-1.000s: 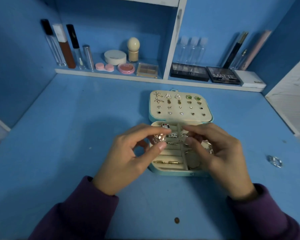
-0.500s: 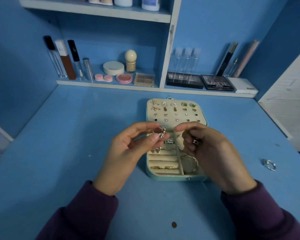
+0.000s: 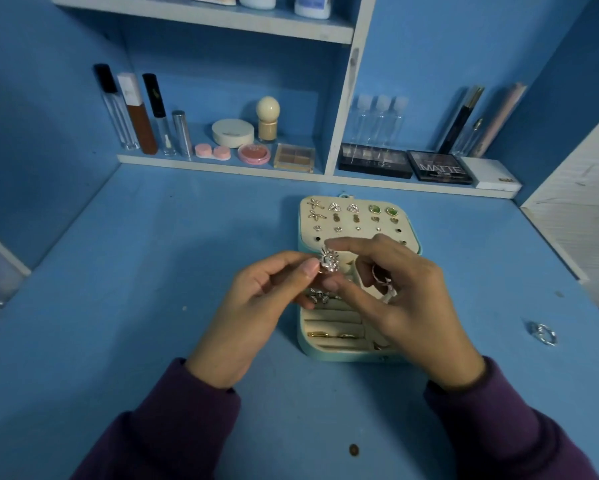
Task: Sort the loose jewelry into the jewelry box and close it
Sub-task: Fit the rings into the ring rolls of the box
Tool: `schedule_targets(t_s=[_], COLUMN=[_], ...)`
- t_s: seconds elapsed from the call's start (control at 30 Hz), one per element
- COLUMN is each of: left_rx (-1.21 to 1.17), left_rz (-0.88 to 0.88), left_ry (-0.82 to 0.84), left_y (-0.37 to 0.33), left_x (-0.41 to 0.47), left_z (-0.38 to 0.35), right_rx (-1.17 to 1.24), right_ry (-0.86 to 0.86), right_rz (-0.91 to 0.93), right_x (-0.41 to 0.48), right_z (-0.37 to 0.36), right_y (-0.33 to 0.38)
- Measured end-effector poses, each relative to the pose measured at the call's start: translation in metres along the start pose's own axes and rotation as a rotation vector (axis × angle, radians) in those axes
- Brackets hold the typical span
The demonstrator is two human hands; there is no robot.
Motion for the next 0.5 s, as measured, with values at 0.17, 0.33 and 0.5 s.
schedule_targets(t_s=[0.17,0.33,0.5], left_rx=[0.117,0.178,0.674], left_rz=[-0.046,-0.091,-0.327], left_ry=[0.017,0.019,-0.193], left_y=[-0.007,-0.014,-0.029], left_x=[-0.001,-0.003,-0.014], left_z=[-0.002,-0.004,0.008], right_rx=[0.234,0.257,0.131], right_ry=[0.153,0.170,0.203], right_rz=[-0.224,-0.301,-0.277], right_x=[0.002,0.001,0.000], right_z=[-0.009,-0.008,-0.003], right_y=[-0.019,-0.024,-0.029])
Point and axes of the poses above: each hand's wrist, its own x-axis towards the middle knuckle, its own z-axis out of the back of the hand, y = z × x, the point moved 10 cm from there along x, towards the middle knuckle, and after that the axes turned 3 degrees about x, right-handed, at the moved point
